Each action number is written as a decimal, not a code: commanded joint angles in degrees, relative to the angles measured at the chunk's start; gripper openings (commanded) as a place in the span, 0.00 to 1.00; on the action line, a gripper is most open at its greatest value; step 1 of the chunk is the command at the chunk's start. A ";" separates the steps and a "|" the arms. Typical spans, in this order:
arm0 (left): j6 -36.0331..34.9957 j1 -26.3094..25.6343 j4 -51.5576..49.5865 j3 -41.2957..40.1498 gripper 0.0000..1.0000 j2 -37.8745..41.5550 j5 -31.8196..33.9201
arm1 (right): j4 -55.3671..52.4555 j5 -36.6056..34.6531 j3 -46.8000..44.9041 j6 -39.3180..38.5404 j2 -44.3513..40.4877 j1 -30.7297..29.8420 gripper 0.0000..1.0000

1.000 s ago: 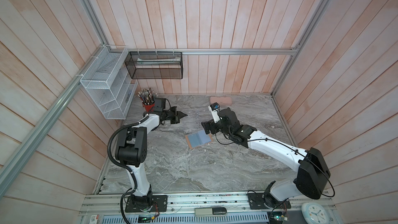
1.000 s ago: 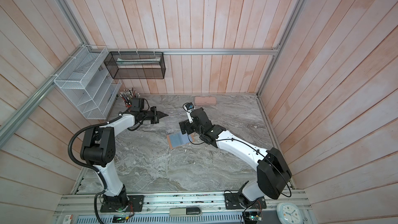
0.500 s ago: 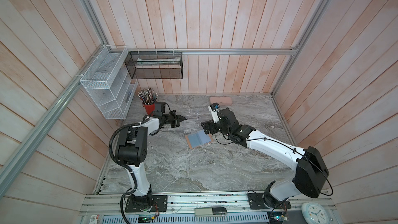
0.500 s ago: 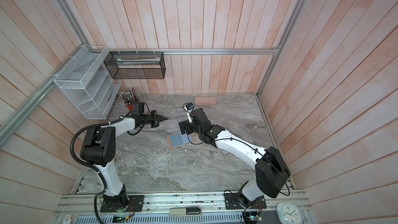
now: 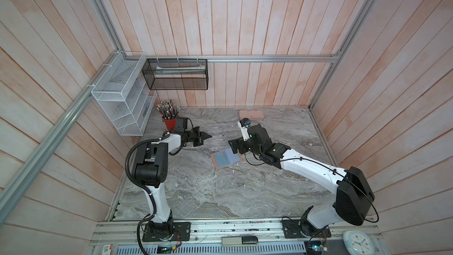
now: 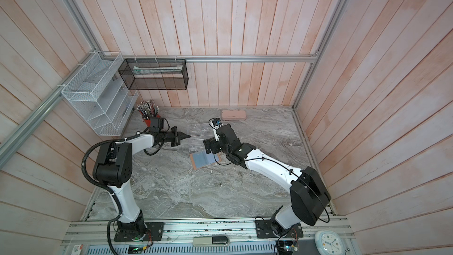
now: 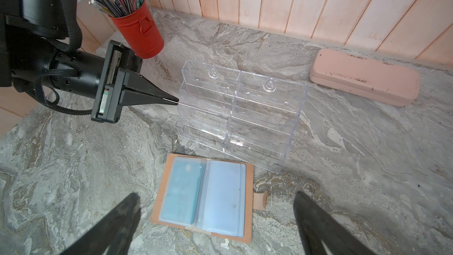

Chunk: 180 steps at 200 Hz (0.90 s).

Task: Take the credit cards out of the card holder
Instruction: Place the credit card in the storage box.

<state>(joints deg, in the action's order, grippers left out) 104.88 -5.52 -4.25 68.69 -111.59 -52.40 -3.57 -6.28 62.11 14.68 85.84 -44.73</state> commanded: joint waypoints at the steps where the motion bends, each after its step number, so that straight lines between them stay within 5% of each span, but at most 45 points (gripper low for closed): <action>1: -0.38 0.26 -0.32 0.03 0.00 -1.61 -0.36 | 0.98 0.05 -1.27 0.59 -1.69 0.19 0.98; 180: -0.12 -0.99 -2.26 0.24 0.00 -2.56 3.08 | 3.07 -0.57 -3.03 1.14 -2.60 0.25 0.98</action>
<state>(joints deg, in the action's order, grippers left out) 104.77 -6.09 -5.19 68.69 -112.75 -50.57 -1.34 -6.33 59.88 15.09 84.79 -44.73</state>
